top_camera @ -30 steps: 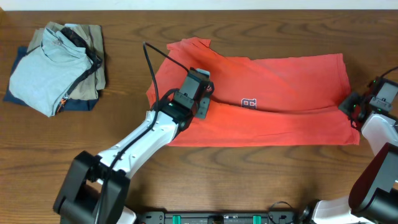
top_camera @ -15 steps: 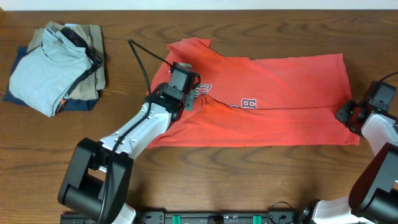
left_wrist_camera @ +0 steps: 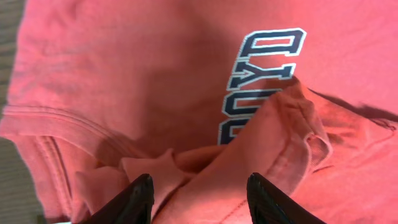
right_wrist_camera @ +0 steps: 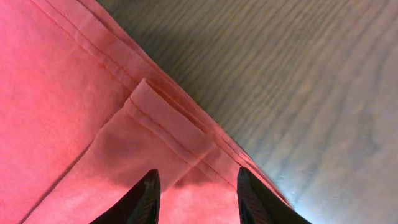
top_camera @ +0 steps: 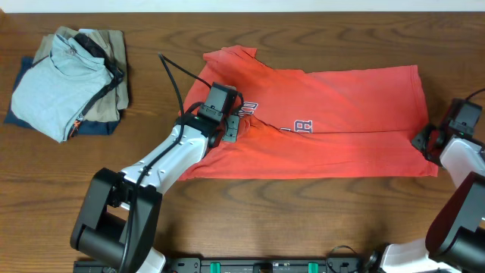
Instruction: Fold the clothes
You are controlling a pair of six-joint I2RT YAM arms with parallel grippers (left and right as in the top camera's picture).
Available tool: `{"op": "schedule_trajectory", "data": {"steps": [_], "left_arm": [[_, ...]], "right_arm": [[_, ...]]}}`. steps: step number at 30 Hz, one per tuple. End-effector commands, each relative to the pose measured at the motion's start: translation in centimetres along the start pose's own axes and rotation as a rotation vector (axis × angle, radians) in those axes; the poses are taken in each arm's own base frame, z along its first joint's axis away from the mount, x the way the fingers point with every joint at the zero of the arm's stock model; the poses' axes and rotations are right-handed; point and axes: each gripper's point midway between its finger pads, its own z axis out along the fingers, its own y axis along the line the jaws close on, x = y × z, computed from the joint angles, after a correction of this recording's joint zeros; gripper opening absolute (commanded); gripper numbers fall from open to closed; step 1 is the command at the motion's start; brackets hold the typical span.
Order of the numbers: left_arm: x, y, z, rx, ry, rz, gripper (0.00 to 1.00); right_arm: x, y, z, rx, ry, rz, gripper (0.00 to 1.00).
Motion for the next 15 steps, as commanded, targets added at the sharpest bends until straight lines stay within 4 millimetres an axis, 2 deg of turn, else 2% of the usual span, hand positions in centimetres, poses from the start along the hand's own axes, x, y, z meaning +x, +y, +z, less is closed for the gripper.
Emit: {"op": "schedule_trajectory", "data": {"steps": [1,8,15], "left_arm": [[-0.67,-0.46,-0.67,0.028,-0.014,-0.019,0.50],[-0.65,-0.47,-0.67,0.028,-0.014,-0.019,0.50],[-0.65,-0.47,-0.67,0.028,-0.014,-0.019,0.50]], "right_arm": [[0.74,0.57,1.09,-0.025,0.030,0.001,0.39],[0.35,0.86,1.83,-0.033,0.012,0.004,0.38],[0.04,0.95,1.82,-0.036,-0.001,0.006,0.23]]}}
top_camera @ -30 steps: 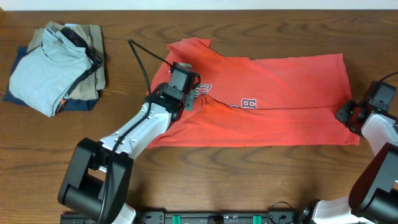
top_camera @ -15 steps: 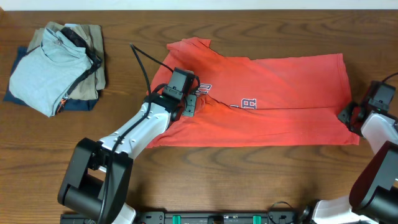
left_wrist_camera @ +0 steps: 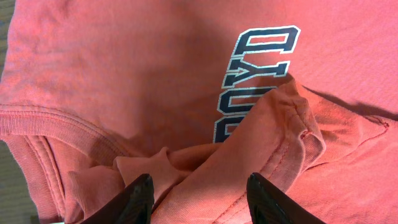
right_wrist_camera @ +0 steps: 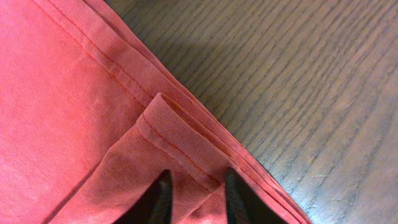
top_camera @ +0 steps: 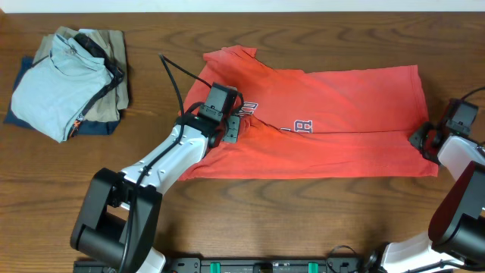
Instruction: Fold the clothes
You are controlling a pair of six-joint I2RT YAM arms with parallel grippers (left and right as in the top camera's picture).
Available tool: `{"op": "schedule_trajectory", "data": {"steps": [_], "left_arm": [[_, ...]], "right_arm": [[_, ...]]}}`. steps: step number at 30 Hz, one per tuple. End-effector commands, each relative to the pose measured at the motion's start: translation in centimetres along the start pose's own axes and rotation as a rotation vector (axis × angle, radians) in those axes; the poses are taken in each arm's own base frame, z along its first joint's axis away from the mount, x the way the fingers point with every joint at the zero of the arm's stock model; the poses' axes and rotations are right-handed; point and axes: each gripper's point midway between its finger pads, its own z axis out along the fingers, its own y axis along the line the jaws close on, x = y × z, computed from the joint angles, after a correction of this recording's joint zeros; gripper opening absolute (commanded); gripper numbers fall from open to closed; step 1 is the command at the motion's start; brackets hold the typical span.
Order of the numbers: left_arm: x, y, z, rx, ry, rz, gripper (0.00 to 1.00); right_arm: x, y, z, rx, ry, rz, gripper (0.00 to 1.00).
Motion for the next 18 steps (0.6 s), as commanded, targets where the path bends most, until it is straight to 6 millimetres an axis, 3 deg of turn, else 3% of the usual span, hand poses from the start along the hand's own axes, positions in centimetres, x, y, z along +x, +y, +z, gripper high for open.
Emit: {"op": "schedule_trajectory", "data": {"steps": [1,18], "left_arm": [[-0.73,-0.29,-0.67,0.017,-0.018,-0.019,0.50],[-0.73,-0.29,-0.67,0.017,-0.018,-0.018,0.50]], "right_arm": [[0.24,0.02,0.28,0.001,0.007,0.003,0.22],[0.50,-0.06,0.37,0.004,0.015,0.002,0.25]]}}
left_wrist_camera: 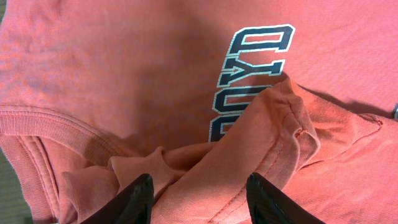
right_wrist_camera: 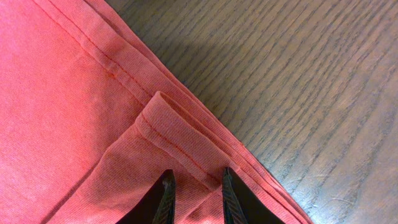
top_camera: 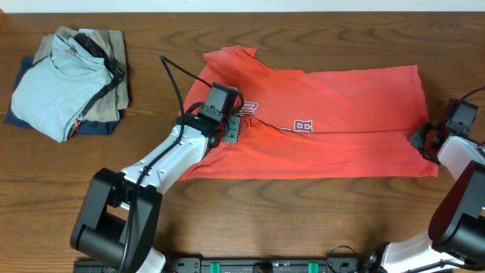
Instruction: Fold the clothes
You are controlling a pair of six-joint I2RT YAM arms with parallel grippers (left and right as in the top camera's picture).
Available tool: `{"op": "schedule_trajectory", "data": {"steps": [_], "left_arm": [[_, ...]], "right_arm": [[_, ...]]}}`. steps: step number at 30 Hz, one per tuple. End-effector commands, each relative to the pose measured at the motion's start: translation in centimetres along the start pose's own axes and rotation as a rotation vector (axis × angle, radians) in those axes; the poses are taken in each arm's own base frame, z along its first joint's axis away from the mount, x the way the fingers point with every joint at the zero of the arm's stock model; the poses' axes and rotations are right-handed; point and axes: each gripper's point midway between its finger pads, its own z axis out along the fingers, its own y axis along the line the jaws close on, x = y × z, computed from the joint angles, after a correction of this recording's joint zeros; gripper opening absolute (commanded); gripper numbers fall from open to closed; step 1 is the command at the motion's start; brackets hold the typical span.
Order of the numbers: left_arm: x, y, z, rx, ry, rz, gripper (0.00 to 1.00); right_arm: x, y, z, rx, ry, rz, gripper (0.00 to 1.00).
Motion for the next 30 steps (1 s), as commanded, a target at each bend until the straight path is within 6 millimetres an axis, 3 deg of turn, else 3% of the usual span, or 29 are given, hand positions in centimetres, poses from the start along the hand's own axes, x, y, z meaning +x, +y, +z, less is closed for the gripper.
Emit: {"op": "schedule_trajectory", "data": {"steps": [1,14,30], "left_arm": [[-0.79,-0.05,-0.67,0.003,-0.022,-0.019,0.50],[-0.79,-0.04,-0.67,0.002,-0.022,-0.019,0.50],[-0.79,-0.04,-0.67,0.002,-0.022,-0.019,0.50]], "right_arm": [[0.40,-0.04,0.29,0.003,0.011,0.001,0.26],[0.43,-0.06,0.30,0.004,0.012,0.001,0.33],[0.73,-0.26,0.39,0.012,0.017,0.000,0.32]]}}
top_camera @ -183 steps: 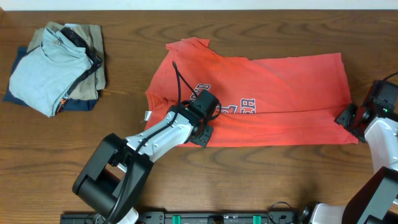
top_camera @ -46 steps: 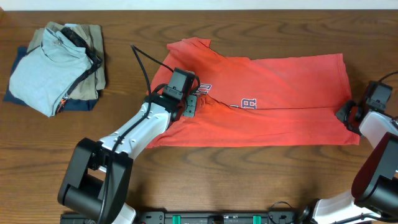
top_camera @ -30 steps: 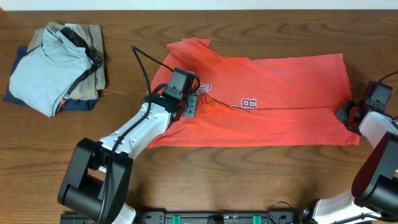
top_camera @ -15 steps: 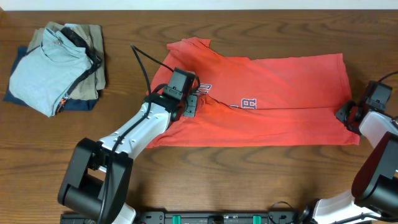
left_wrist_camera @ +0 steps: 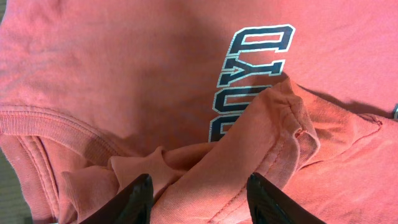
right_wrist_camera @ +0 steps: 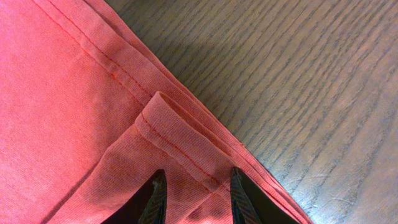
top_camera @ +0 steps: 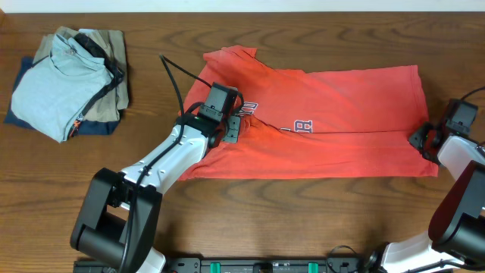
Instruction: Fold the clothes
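Note:
A red T-shirt (top_camera: 341,121) with dark blue lettering (left_wrist_camera: 249,74) lies spread across the middle of the table, folded lengthwise. My left gripper (top_camera: 229,129) sits low over its left part beside the lettering. It is open (left_wrist_camera: 202,199), with a bunched, turned-over fold of red cloth (left_wrist_camera: 261,143) between and ahead of the fingers. My right gripper (top_camera: 421,141) is at the shirt's lower right corner, open (right_wrist_camera: 196,196) and straddling the doubled hem (right_wrist_camera: 180,137) at the edge of the cloth.
A stack of folded clothes (top_camera: 68,80), light blue on top of khaki and navy, lies at the far left. A black cable (top_camera: 174,76) runs over the wooden table (top_camera: 303,212) from the left arm.
My right gripper's fingers stand a little wider apart over the hem corner. The left gripper and the shirt look the same.
My right gripper first stood wide open over the hem corner, then its fingers were closer together on either side of the doubled hem, and now they are somewhat wider again. My left gripper stayed open over the bunched fold, shifting only slightly.

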You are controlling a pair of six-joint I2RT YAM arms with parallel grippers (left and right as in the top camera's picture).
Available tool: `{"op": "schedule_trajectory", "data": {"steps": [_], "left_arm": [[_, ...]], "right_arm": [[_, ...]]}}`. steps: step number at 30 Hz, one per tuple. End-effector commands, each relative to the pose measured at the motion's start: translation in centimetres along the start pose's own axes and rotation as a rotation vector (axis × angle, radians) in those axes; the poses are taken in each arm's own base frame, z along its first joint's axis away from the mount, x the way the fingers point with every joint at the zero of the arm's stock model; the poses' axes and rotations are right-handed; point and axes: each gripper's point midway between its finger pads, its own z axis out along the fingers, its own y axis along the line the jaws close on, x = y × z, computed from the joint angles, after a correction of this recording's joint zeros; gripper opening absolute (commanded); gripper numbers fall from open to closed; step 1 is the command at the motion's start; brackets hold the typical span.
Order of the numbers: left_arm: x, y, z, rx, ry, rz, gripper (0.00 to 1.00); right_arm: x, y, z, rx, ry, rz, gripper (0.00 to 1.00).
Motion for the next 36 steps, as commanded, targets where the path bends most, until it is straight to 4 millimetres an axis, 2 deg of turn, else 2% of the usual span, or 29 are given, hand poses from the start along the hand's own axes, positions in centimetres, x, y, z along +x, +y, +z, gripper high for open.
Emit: {"op": "schedule_trajectory", "data": {"steps": [1,11,15,17,20,27,30,33,36], "left_arm": [[-0.8,-0.1,-0.7,0.003,-0.022,-0.018,0.50],[-0.8,0.0,-0.7,0.002,-0.022,-0.019,0.50],[-0.8,0.0,-0.7,0.003,-0.022,-0.019,0.50],[-0.8,0.0,-0.7,0.002,-0.022,-0.019,0.50],[-0.8,0.0,-0.7,0.003,-0.022,-0.019,0.50],[-0.8,0.0,-0.7,0.003,-0.022,-0.019,0.50],[-0.8,0.0,-0.7,0.003,-0.022,-0.019,0.50],[-0.8,0.0,-0.7,0.000,-0.023,-0.018,0.50],[-0.8,0.0,-0.7,-0.001,-0.024,-0.018,0.50]], "right_arm": [[0.8,-0.3,0.4,0.012,0.017,0.000,0.32],[1.8,-0.6,0.7,0.018,0.033,-0.002,0.30],[1.2,-0.4,0.7,0.009,0.009,0.001,0.27],[1.1,-0.3,0.7,0.007,0.003,0.002,0.22],[0.7,-0.2,0.7,0.002,-0.011,0.004,0.01],[0.3,0.5,0.6,-0.035,-0.022,0.006,0.01],[-0.6,2.1,0.4,-0.121,-0.042,0.008,0.01],[-2.5,3.7,0.0,-0.201,-0.109,0.036,0.01],[-4.7,4.2,-0.5,-0.235,-0.192,0.120,0.02]]}}
